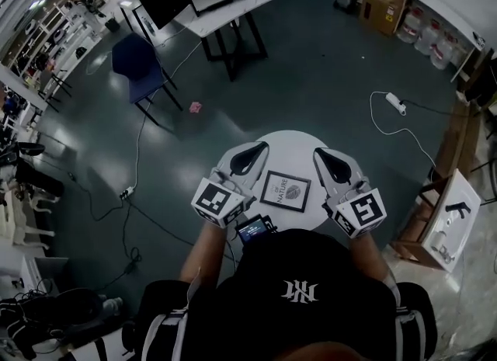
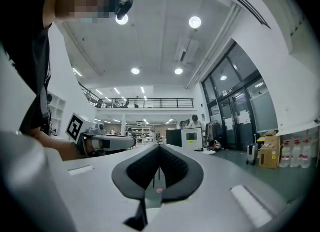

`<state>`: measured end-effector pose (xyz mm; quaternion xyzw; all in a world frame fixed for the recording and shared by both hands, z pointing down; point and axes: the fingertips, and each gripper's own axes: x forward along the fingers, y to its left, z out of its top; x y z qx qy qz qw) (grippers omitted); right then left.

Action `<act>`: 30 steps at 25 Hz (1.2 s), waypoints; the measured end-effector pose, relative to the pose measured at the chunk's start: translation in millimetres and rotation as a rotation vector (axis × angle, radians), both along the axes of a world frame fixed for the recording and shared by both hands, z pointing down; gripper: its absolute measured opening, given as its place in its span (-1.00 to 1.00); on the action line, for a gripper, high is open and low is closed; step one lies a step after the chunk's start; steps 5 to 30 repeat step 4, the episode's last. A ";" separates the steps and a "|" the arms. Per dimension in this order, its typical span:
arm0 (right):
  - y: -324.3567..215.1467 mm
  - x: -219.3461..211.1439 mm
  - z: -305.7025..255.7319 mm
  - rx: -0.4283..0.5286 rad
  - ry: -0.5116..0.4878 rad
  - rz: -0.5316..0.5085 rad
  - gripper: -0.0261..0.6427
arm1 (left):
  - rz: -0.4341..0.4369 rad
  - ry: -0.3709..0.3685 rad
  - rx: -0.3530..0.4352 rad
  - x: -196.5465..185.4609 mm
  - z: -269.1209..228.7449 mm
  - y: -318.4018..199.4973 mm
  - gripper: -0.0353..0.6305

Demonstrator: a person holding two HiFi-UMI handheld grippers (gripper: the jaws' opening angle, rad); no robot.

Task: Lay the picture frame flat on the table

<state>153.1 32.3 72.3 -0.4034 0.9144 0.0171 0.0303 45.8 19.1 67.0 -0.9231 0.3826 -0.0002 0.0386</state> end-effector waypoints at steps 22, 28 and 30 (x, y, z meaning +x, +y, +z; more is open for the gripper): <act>-7.9 18.2 10.3 -0.008 0.010 -0.006 -0.92 | -0.017 0.005 0.005 14.5 12.0 -9.2 -0.89; -7.9 18.2 10.3 -0.008 0.010 -0.006 -0.92 | -0.017 0.005 0.005 14.5 12.0 -9.2 -0.89; -7.9 18.2 10.3 -0.008 0.010 -0.006 -0.92 | -0.017 0.005 0.005 14.5 12.0 -9.2 -0.89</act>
